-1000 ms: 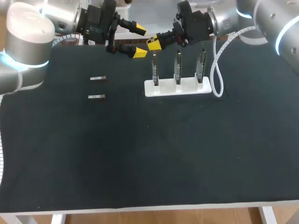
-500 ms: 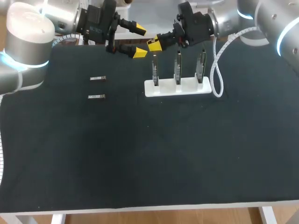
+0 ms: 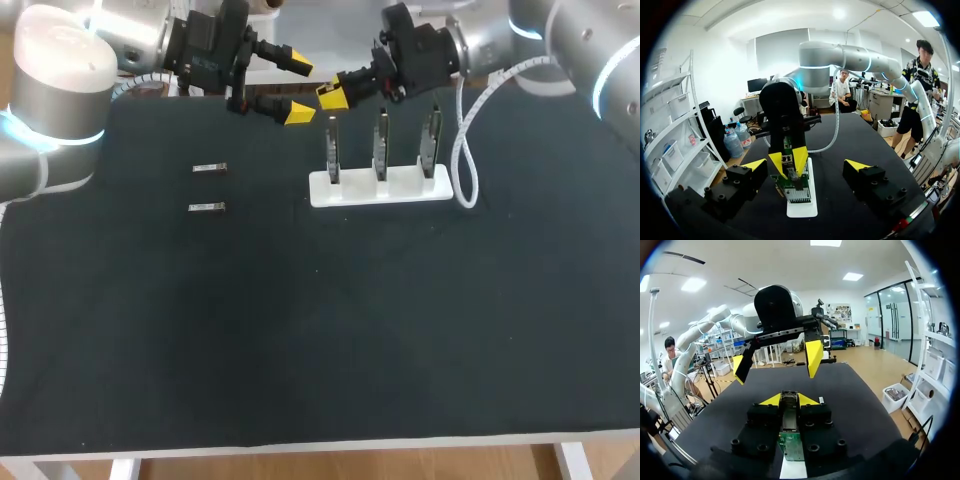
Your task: Pick up the optical module with the left hand, and insert it into the network port with the right hand.
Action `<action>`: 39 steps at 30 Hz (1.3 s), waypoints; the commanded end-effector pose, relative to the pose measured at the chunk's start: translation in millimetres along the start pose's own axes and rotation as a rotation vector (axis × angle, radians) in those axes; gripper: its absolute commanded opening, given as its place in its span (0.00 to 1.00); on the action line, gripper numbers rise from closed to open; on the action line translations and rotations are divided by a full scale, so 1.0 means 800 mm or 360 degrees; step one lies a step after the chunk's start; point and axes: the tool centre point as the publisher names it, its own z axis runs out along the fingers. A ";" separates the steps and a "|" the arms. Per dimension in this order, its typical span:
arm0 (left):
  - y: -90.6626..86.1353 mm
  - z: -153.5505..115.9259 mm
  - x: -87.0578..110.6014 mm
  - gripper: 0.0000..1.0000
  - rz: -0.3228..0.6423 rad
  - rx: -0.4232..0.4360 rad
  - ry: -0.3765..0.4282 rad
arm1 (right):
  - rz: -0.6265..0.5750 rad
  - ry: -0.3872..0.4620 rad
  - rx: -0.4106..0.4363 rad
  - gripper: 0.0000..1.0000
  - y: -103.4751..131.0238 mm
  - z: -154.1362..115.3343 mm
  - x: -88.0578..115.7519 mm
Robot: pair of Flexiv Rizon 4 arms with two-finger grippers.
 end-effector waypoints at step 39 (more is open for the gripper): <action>0.002 0.000 0.000 1.00 0.0001 0.0005 0.0002 | -0.0005 -0.0010 -0.0221 1.00 -0.010 0.004 0.003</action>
